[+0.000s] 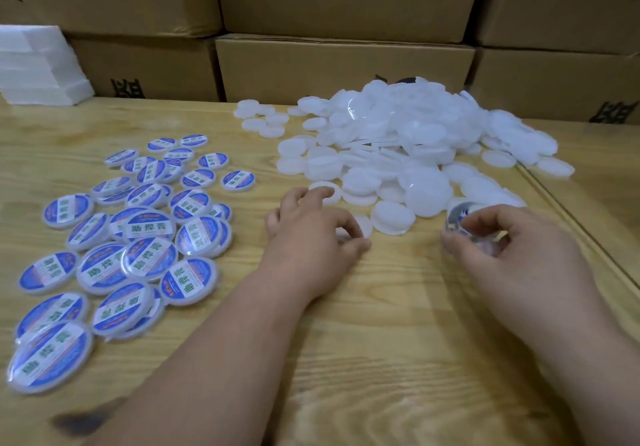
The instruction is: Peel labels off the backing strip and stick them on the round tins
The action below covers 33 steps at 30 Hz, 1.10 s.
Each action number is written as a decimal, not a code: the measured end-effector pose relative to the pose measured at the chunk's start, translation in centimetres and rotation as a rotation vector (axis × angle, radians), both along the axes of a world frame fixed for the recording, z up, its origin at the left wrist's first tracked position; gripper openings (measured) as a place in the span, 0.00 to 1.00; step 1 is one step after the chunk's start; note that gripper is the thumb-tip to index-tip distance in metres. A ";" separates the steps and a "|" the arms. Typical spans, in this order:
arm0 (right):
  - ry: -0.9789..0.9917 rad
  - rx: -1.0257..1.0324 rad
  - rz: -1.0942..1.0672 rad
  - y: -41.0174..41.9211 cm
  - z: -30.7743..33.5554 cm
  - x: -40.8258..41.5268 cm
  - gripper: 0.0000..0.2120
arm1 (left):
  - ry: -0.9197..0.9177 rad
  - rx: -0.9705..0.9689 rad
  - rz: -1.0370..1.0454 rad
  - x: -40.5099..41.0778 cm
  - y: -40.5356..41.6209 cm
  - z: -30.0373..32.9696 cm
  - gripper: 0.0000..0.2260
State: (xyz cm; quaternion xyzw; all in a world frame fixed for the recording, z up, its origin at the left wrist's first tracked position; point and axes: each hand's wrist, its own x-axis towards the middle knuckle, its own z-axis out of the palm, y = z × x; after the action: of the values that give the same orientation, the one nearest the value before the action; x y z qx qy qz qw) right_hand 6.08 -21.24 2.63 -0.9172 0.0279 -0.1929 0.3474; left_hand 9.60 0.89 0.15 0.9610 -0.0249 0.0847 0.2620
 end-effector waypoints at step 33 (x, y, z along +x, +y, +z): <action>0.050 0.297 0.318 1.0 0.0 -0.6 0.07 | -0.001 -0.882 -0.284 -3.0 -4.7 0.6 0.17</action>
State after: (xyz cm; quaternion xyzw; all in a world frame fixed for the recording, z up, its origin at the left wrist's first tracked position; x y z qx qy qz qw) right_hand 5.48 -20.22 2.58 -0.8534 -0.0803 -0.1066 0.5038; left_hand 6.58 -3.81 0.80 0.7448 -0.1181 0.0509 0.6547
